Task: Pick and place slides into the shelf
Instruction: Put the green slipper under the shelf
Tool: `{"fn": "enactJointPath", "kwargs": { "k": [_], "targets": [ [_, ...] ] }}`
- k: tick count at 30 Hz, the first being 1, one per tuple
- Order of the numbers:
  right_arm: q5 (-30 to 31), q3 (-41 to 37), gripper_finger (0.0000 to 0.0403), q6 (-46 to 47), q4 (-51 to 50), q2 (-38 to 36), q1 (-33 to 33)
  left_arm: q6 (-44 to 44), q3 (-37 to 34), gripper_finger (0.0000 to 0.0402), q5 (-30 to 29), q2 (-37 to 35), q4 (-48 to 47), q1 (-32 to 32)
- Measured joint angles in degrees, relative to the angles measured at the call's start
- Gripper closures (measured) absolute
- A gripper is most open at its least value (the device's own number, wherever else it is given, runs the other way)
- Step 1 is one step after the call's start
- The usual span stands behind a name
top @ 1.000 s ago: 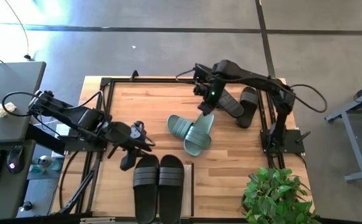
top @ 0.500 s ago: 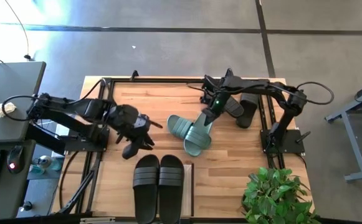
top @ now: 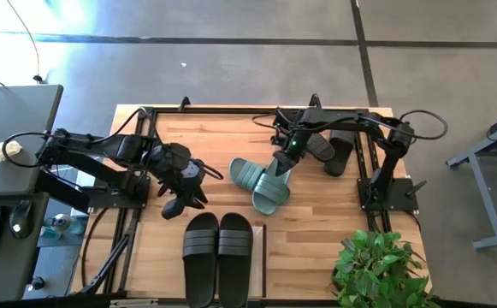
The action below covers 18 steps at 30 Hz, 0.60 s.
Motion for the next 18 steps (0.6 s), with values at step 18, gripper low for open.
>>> {"fn": "enactJointPath", "kwargs": {
  "k": [18],
  "targets": [
    [0.6,0.0,0.027,0.8,7.4,3.1,5.0,0.4,0.0,0.0307,-5.9,0.2,0.2,0.0]
  ]
}}
